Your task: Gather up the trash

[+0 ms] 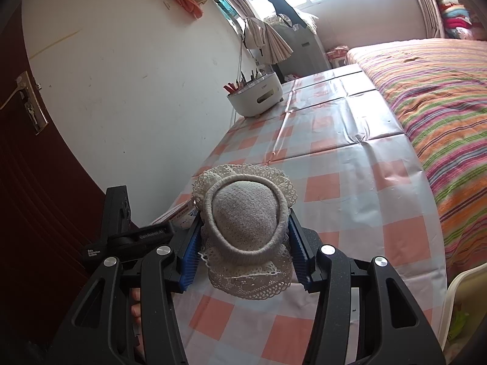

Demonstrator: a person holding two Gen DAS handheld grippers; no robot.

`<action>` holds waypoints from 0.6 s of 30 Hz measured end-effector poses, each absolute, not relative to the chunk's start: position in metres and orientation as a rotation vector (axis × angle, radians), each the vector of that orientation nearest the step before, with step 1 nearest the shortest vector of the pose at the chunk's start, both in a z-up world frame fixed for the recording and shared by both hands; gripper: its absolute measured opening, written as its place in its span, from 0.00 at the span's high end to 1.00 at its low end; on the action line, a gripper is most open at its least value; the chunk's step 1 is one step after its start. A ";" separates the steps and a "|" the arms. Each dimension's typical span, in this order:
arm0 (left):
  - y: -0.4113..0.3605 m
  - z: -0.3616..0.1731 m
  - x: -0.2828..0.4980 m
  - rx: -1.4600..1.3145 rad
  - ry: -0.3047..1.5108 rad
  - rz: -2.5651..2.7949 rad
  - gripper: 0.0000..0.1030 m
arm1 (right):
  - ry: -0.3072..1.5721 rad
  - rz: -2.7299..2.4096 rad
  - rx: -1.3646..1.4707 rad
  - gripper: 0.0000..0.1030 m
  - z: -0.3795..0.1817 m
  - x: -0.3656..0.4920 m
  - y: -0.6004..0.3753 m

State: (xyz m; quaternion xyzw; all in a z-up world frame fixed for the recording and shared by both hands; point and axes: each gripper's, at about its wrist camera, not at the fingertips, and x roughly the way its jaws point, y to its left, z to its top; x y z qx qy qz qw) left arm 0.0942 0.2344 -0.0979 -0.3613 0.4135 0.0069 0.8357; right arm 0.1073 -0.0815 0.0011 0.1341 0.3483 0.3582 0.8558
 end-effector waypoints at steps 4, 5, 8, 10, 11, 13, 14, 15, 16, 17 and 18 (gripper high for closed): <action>0.231 -0.103 0.098 -0.769 0.904 -0.011 0.69 | 0.726 0.748 0.291 0.52 0.002 0.107 -0.085; 0.229 -0.104 0.098 -0.765 0.904 -0.015 0.70 | 0.723 0.745 0.293 0.52 0.003 0.107 -0.086; 0.226 -0.103 0.097 -0.756 0.902 -0.025 0.75 | 0.718 0.742 0.296 0.52 0.004 0.106 -0.088; 0.222 -0.101 0.096 -0.744 0.894 -0.040 0.77 | 0.712 0.737 0.299 0.52 0.005 0.105 -0.090; 0.221 -0.099 0.095 -0.736 0.893 -0.045 0.77 | 0.710 0.736 0.300 0.52 0.005 0.105 -0.091; 0.216 -0.096 0.093 -0.724 0.887 -0.064 0.77 | 0.705 0.730 0.305 0.52 0.006 0.104 -0.094; 0.214 -0.094 0.092 -0.718 0.883 -0.071 0.77 | 0.704 0.728 0.307 0.52 0.007 0.104 -0.095; 0.212 -0.092 0.091 -0.709 0.879 -0.075 0.77 | 0.701 0.725 0.308 0.52 0.007 0.103 -0.096; 0.209 -0.090 0.089 -0.704 0.874 -0.084 0.77 | 0.700 0.723 0.309 0.52 0.007 0.103 -0.097; 0.207 -0.088 0.088 -0.701 0.871 -0.097 0.77 | 0.698 0.720 0.310 0.52 0.008 0.102 -0.098; 0.204 -0.087 0.086 -0.699 0.867 -0.107 0.77 | 0.697 0.718 0.311 0.52 0.008 0.101 -0.100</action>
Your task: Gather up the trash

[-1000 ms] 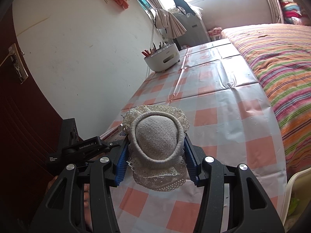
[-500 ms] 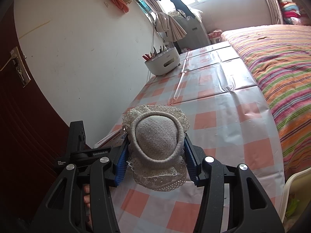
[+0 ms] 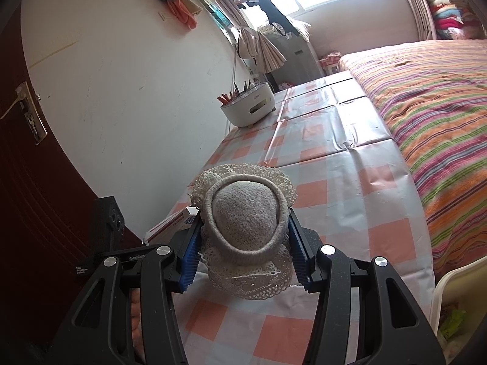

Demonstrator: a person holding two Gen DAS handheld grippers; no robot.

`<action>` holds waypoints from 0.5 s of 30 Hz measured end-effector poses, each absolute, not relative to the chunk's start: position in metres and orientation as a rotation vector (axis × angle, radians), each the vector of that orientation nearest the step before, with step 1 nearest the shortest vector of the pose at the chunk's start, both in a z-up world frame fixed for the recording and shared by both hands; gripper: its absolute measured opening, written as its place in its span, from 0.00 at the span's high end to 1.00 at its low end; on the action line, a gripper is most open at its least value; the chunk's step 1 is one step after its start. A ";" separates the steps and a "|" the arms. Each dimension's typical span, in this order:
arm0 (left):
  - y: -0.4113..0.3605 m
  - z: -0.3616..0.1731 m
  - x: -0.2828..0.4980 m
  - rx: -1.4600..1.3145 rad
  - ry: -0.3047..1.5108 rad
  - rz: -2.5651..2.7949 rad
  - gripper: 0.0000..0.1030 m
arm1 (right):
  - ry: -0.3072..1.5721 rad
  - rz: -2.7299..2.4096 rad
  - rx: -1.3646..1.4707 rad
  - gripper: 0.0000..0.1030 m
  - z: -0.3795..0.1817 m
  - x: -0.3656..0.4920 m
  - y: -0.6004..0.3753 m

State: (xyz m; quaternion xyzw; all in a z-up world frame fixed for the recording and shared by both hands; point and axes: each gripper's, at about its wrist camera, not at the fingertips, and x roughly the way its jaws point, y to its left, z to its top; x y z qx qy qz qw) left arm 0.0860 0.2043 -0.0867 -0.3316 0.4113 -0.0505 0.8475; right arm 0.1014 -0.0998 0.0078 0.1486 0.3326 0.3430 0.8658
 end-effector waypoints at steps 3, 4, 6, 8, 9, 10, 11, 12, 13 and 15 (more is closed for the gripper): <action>0.197 -0.081 0.080 -0.681 0.852 -0.131 0.77 | 0.692 0.709 0.315 0.52 0.008 0.098 -0.103; 0.194 -0.078 0.079 -0.673 0.847 -0.134 0.77 | 0.690 0.705 0.315 0.52 0.008 0.097 -0.105; 0.188 -0.073 0.075 -0.652 0.832 -0.145 0.77 | 0.685 0.696 0.317 0.52 0.008 0.095 -0.109; 0.183 -0.069 0.073 -0.619 0.830 -0.138 0.77 | 0.684 0.691 0.318 0.52 0.008 0.094 -0.112; 0.181 -0.068 0.073 -0.606 0.828 -0.133 0.77 | 0.683 0.686 0.321 0.52 0.007 0.094 -0.114; 0.180 -0.067 0.072 -0.599 0.822 -0.132 0.78 | 0.683 0.683 0.324 0.52 0.007 0.094 -0.116; 0.180 -0.066 0.072 -0.596 0.818 -0.126 0.85 | 0.684 0.681 0.326 0.52 0.006 0.094 -0.118; 0.180 -0.065 0.071 -0.591 0.817 -0.117 0.89 | 0.682 0.676 0.330 0.52 0.005 0.093 -0.120; 0.181 -0.064 0.071 -0.589 0.814 -0.113 0.90 | 0.681 0.675 0.332 0.52 0.005 0.093 -0.120; 0.182 -0.065 0.072 -0.592 0.821 -0.121 0.94 | 0.681 0.675 0.331 0.52 0.005 0.092 -0.121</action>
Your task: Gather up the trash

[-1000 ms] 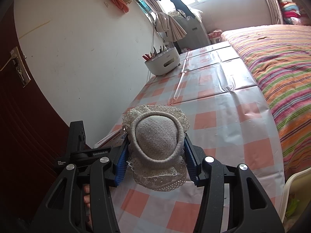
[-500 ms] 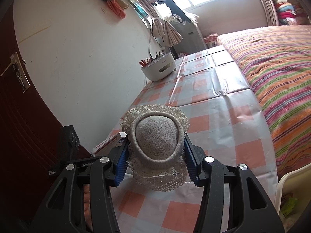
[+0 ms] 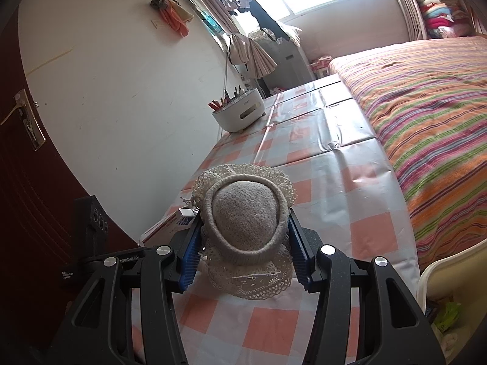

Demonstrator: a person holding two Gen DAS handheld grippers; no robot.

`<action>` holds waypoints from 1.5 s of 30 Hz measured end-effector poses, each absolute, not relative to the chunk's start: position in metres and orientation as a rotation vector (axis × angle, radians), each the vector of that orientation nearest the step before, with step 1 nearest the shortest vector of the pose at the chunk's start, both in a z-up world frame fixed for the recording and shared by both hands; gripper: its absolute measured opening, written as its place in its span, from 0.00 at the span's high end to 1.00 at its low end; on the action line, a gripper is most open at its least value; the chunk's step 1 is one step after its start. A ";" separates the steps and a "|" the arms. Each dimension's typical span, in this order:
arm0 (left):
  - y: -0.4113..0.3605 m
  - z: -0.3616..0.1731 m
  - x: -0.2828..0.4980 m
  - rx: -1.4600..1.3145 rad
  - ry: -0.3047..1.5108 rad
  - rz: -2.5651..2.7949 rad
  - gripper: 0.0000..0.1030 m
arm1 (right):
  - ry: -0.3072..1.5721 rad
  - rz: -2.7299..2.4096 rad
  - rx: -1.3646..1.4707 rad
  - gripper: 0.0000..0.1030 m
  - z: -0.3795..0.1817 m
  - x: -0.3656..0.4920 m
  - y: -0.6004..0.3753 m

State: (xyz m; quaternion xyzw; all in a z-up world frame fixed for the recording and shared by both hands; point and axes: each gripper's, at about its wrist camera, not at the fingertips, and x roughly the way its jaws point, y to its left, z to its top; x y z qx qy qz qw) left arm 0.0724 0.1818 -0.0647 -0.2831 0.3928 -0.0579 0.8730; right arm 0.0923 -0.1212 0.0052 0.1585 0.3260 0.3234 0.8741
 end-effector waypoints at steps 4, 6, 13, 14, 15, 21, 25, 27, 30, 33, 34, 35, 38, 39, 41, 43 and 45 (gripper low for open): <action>0.184 -0.069 0.074 -0.593 0.833 -0.101 0.94 | 0.676 0.675 0.328 0.52 0.007 0.090 -0.121; 0.189 -0.071 0.071 -0.627 0.822 -0.076 0.93 | 0.672 0.675 0.328 0.52 0.008 0.090 -0.121; 0.198 -0.071 0.052 -0.687 0.805 0.001 0.18 | 0.680 0.681 0.332 0.52 0.006 0.091 -0.117; 0.197 -0.070 0.051 -0.671 0.807 0.008 0.18 | 0.679 0.684 0.333 0.52 0.007 0.091 -0.116; 0.197 -0.071 0.052 -0.660 0.819 0.014 0.18 | 0.678 0.684 0.333 0.52 0.007 0.091 -0.116; 0.187 -0.094 0.071 -0.684 0.938 0.010 0.18 | 0.689 0.679 0.346 0.52 0.003 0.093 -0.119; 0.178 -0.101 0.082 -0.668 0.948 0.001 0.18 | 0.685 0.677 0.358 0.52 0.005 0.094 -0.123; 0.175 -0.104 0.088 -0.654 0.945 -0.007 0.18 | 0.681 0.677 0.359 0.51 0.006 0.094 -0.124; 0.173 -0.103 0.091 -0.628 0.935 -0.001 0.25 | 0.671 0.680 0.365 0.51 0.009 0.092 -0.128; 0.172 -0.105 0.095 -0.617 0.954 -0.007 0.61 | 0.662 0.681 0.369 0.51 0.011 0.091 -0.129; 0.172 -0.107 0.096 -0.619 0.960 -0.016 0.68 | 0.660 0.681 0.373 0.51 0.012 0.091 -0.131; 0.172 -0.108 0.095 -0.624 0.959 -0.022 0.70 | 0.658 0.680 0.376 0.51 0.012 0.091 -0.132; 0.172 -0.105 0.093 -0.624 0.939 -0.027 0.78 | 0.650 0.673 0.381 0.51 0.012 0.091 -0.137; 0.172 -0.103 0.091 -0.625 0.928 -0.031 0.79 | 0.647 0.669 0.383 0.51 0.013 0.091 -0.139; 0.171 -0.100 0.088 -0.617 0.921 -0.033 0.79 | 0.642 0.662 0.385 0.51 0.013 0.090 -0.142; 0.169 -0.095 0.086 -0.603 0.909 -0.040 0.79 | 0.638 0.655 0.385 0.51 0.013 0.089 -0.145; 0.166 -0.089 0.082 -0.591 0.899 -0.049 0.79 | 0.633 0.644 0.386 0.51 0.014 0.088 -0.149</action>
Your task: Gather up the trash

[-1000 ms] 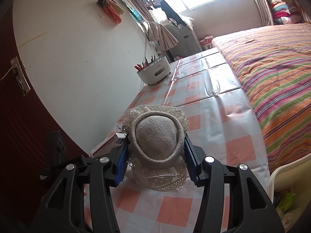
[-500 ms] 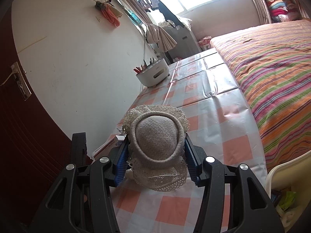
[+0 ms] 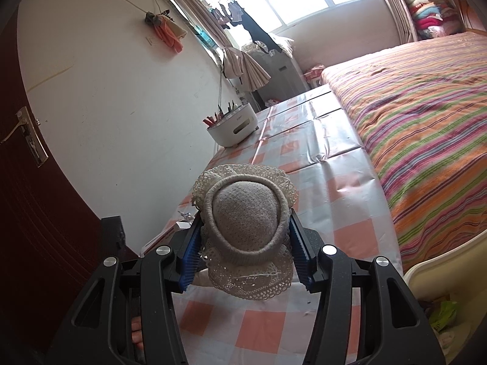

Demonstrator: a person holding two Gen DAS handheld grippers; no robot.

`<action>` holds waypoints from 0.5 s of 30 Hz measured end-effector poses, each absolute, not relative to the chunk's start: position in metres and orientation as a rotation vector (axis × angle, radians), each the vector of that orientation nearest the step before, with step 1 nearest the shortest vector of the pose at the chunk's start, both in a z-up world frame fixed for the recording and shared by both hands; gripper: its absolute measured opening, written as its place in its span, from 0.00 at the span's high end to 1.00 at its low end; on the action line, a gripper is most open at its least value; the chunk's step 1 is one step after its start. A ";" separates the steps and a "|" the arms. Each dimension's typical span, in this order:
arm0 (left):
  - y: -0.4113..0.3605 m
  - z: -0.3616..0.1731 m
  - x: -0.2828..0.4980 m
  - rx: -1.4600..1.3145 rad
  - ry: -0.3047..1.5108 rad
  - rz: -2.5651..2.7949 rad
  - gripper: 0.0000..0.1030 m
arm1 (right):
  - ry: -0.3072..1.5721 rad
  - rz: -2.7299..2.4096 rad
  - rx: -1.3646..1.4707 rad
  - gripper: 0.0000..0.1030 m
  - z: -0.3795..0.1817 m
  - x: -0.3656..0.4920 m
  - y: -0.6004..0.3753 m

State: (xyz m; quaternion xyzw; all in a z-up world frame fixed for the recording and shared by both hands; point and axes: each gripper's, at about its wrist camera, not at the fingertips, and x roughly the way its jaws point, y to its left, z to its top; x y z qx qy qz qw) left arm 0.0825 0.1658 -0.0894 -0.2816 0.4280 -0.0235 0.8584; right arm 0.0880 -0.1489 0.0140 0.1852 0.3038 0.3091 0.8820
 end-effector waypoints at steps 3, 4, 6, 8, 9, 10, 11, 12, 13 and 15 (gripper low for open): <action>0.159 -0.081 0.077 -0.574 0.882 -0.073 0.79 | 0.623 0.626 0.386 0.51 0.015 0.085 -0.155; 0.155 -0.077 0.076 -0.566 0.878 -0.083 0.79 | 0.619 0.615 0.384 0.51 0.015 0.084 -0.158; 0.149 -0.073 0.074 -0.562 0.871 -0.103 0.79 | 0.610 0.593 0.383 0.51 0.015 0.082 -0.165; 0.142 -0.068 0.070 -0.560 0.865 -0.129 0.79 | 0.599 0.568 0.382 0.51 0.014 0.079 -0.173; 0.138 -0.065 0.069 -0.556 0.863 -0.144 0.79 | 0.595 0.559 0.383 0.51 0.014 0.078 -0.176; 0.134 -0.063 0.067 -0.551 0.862 -0.159 0.79 | 0.586 0.536 0.384 0.51 0.013 0.075 -0.183; 0.130 -0.061 0.066 -0.548 0.862 -0.172 0.79 | 0.579 0.517 0.385 0.51 0.011 0.072 -0.189; 0.125 -0.059 0.065 -0.545 0.862 -0.186 0.79 | 0.572 0.494 0.386 0.51 0.010 0.069 -0.195; 0.120 -0.056 0.064 -0.541 0.862 -0.201 0.79 | 0.561 0.469 0.383 0.51 0.008 0.065 -0.202; 0.111 -0.052 0.063 -0.535 0.863 -0.230 0.79 | 0.538 0.409 0.367 0.51 0.005 0.056 -0.215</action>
